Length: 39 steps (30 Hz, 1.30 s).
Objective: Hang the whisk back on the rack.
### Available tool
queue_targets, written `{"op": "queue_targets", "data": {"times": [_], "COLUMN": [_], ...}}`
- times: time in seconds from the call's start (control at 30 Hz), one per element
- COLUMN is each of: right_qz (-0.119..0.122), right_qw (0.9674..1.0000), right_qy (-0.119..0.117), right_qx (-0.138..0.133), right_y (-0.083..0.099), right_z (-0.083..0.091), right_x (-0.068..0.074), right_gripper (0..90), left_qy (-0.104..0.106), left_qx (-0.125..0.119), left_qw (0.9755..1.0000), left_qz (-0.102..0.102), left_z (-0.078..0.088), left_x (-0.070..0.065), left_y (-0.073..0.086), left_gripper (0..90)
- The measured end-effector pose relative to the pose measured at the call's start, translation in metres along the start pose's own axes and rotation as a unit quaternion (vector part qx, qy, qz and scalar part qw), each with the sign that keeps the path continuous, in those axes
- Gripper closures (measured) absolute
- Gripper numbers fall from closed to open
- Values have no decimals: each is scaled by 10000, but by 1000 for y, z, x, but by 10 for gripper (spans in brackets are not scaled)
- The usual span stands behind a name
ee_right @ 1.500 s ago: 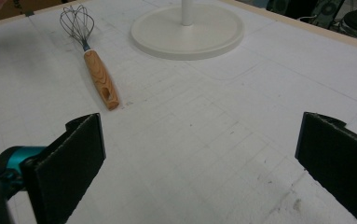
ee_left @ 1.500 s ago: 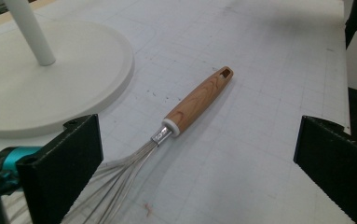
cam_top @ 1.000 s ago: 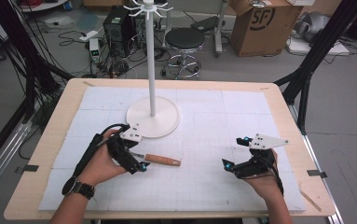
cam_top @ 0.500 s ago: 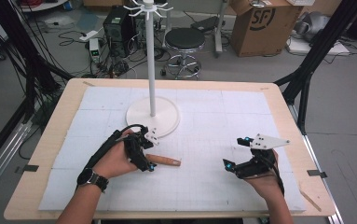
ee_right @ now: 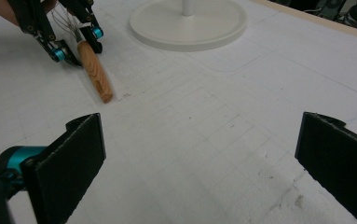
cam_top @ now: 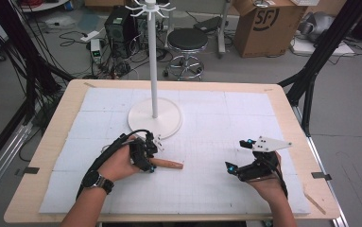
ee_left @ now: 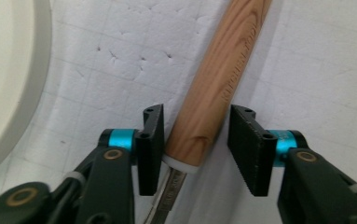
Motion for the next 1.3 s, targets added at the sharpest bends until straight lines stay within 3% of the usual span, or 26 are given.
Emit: {"op": "queue_targets", "data": {"times": [0.27,0.53,0.7,0.9,1.13,1.3], "right_qz": [0,-13,3,-4,37,35], "right_qw": [10000,10000,10000,10000,10000,10000], "right_qy": [-10,-5,-6,-2,39,35], "right_qx": [-29,-30,-27,-2,20,62], "right_y": [0,0,0,1,1,1], "right_z": [1,1,1,1,0,-1], "right_x": [0,0,0,-1,0,1], "right_gripper": [4,4,4,4,5,5], "left_qy": [85,87,284,268,460,253], "left_qx": [-41,-1,-18,-620,-1415,-1546], "left_qw": [10000,9999,9994,9971,9867,9860], "left_qz": [12,72,175,361,652,577], "left_z": [1,1,6,26,57,78], "left_x": [-1,-2,-3,0,3,10], "left_y": [0,0,4,0,-4,-8], "left_gripper": [680,705,715,715,715,717]}}
Point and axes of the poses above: each handheld gripper's, and its own axes: z roughly backward along the jaws, y roughly out of its underside, x roughly to its left, the point moved 7 cm from there along -z, roughly forward along the jaws, and after that the axes turned 7 degrees about -y, right-handed, at the moved point
